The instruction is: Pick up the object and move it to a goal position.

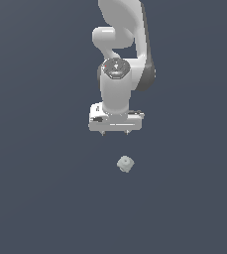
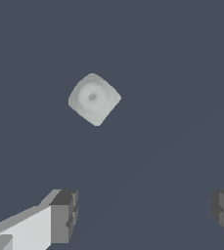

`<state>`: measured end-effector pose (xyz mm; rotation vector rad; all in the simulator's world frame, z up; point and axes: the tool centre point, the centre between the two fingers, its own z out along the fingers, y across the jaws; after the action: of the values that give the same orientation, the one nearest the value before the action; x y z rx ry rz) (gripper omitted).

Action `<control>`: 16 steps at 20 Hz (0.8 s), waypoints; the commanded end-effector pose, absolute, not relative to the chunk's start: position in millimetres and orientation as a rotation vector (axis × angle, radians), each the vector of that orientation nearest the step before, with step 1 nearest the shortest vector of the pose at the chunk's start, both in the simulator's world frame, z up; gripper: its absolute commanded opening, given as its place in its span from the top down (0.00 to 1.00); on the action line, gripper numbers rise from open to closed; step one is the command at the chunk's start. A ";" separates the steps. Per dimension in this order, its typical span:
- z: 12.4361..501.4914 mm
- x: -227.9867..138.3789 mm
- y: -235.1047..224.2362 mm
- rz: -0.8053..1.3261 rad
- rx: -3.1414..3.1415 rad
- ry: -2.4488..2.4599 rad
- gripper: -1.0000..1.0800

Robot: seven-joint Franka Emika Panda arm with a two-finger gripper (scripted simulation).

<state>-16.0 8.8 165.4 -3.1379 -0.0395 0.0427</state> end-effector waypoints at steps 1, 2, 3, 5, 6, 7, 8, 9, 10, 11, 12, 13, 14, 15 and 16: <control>165.4 -16.0 8.8 0.043 -3.138 -0.039 0.04; 165.2 -16.2 9.1 0.044 -3.138 -0.042 0.04; 164.7 -16.6 10.2 0.046 -3.139 -0.050 0.04; 162.9 -18.3 14.4 0.056 -3.141 -0.080 0.04; 161.5 -19.5 17.5 0.064 -3.143 -0.103 0.04; 160.0 -20.8 20.7 0.072 -3.145 -0.127 0.04; 158.8 -21.9 23.3 0.078 -3.146 -0.146 0.04; 157.9 -22.7 25.2 0.083 -3.147 -0.160 0.04; 157.3 -23.2 26.5 0.086 -3.147 -0.168 0.04; 157.0 -23.3 27.1 0.088 -3.148 -0.172 0.04; 157.1 -23.2 26.8 0.087 -3.148 -0.170 0.04; 157.5 -23.1 26.3 0.086 -3.147 -0.167 0.04; 157.5 -23.1 25.8 0.086 -3.147 -0.167 0.04; 157.7 -23.2 26.0 0.085 -3.147 -0.168 0.04; 157.6 -23.2 26.0 0.086 -3.147 -0.168 0.04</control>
<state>-23.1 26.2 157.5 -3.1471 -0.1671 0.0855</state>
